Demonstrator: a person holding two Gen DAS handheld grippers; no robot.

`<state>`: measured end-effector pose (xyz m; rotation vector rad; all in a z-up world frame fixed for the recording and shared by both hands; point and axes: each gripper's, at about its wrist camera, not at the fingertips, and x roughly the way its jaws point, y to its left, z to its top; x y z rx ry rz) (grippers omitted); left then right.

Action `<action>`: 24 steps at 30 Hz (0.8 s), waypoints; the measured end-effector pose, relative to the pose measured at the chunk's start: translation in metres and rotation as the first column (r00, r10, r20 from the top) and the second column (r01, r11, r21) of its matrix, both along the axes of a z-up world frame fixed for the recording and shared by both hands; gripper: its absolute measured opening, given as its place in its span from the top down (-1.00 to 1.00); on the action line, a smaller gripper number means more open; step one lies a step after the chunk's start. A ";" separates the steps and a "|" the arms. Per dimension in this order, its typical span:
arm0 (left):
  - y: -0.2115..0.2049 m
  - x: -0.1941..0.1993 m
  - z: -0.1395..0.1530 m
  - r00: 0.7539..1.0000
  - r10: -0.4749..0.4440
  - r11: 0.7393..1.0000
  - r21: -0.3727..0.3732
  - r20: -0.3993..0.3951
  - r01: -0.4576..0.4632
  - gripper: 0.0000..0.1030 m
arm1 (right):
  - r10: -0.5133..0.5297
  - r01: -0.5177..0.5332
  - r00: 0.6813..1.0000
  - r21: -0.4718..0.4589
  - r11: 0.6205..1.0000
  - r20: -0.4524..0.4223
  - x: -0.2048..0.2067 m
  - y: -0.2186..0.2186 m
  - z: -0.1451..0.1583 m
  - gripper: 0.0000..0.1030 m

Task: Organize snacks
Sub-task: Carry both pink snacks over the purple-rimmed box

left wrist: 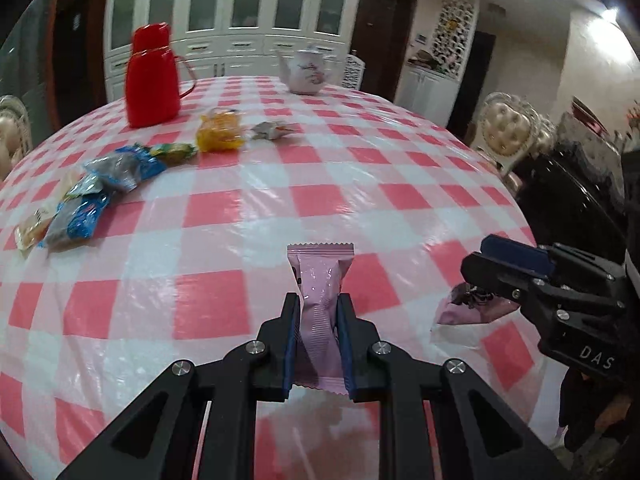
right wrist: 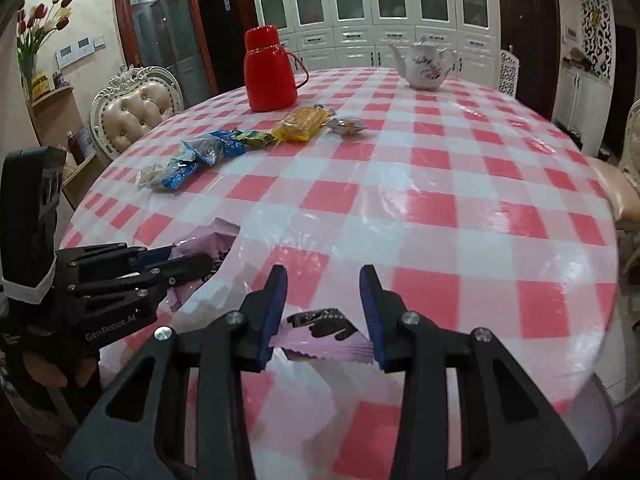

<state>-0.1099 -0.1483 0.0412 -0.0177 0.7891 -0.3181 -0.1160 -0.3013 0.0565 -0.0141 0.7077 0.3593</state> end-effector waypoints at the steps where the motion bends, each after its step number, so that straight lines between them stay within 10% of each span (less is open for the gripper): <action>1: -0.005 -0.002 0.000 1.000 -0.010 1.000 0.007 0.001 0.010 0.63 | 0.001 -0.001 1.000 0.001 1.000 0.004 -0.004 -0.004 0.001 0.20; 17: -0.059 -0.022 0.008 0.985 -0.170 0.985 0.014 -0.007 0.170 0.63 | -0.106 0.105 0.993 0.033 0.994 0.042 -0.038 -0.072 0.017 0.20; 24: -0.134 -0.043 0.013 0.927 -0.374 0.926 0.056 -0.022 0.374 0.63 | -0.219 0.221 0.974 -0.027 0.975 0.059 -0.064 -0.124 0.026 0.20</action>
